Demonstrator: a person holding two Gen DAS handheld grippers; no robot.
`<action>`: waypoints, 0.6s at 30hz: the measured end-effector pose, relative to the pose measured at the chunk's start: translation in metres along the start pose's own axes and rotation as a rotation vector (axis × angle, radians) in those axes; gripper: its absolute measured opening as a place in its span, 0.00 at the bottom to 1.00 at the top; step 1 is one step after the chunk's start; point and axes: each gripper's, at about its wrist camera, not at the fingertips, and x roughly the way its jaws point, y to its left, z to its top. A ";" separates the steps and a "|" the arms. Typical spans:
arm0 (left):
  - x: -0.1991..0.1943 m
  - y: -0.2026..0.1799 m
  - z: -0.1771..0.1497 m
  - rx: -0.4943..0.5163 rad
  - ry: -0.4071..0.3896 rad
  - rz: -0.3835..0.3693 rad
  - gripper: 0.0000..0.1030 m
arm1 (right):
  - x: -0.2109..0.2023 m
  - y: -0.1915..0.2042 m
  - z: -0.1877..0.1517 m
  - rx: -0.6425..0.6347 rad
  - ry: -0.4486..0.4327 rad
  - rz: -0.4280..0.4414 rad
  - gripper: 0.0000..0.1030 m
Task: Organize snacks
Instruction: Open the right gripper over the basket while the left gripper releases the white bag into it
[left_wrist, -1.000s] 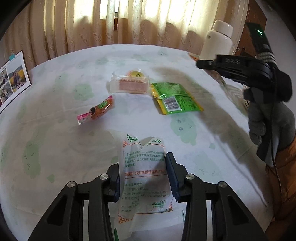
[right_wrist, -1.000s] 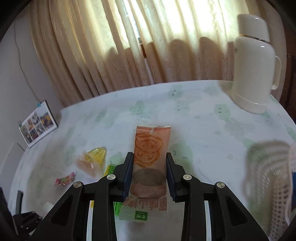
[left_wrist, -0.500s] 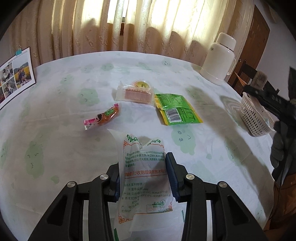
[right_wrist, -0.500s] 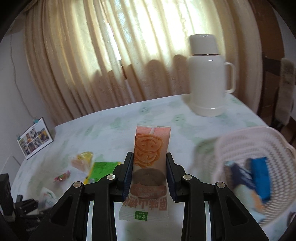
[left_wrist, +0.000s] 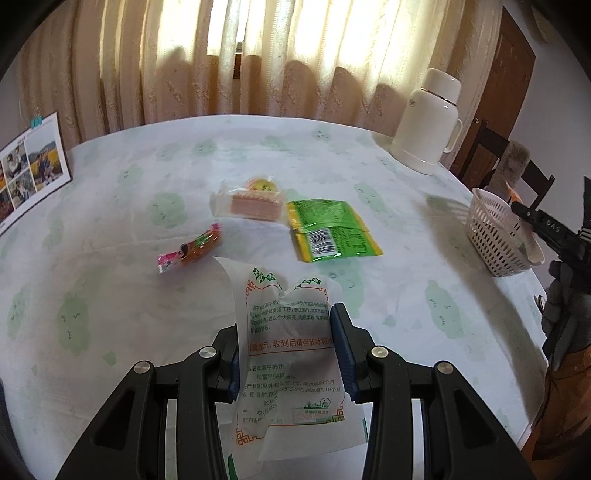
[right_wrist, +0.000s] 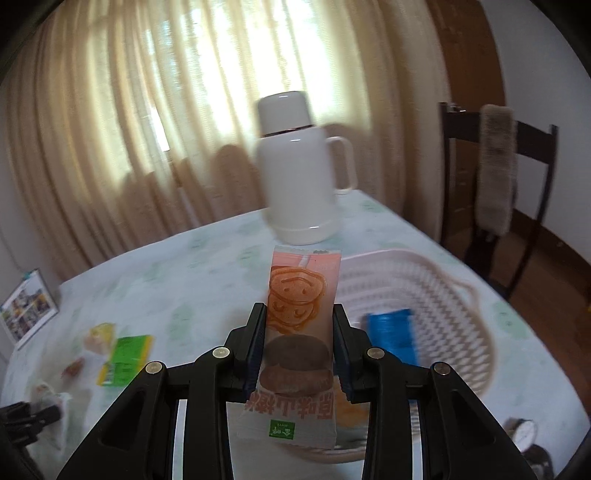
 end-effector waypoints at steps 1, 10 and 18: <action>-0.001 -0.003 0.001 0.005 -0.001 0.000 0.36 | 0.002 -0.006 -0.001 0.001 0.009 -0.015 0.47; -0.001 -0.045 0.013 0.085 -0.003 0.001 0.36 | 0.000 -0.039 -0.012 0.084 -0.008 0.000 0.65; 0.006 -0.101 0.034 0.180 -0.005 -0.038 0.36 | -0.006 -0.047 -0.014 0.083 -0.089 -0.051 0.65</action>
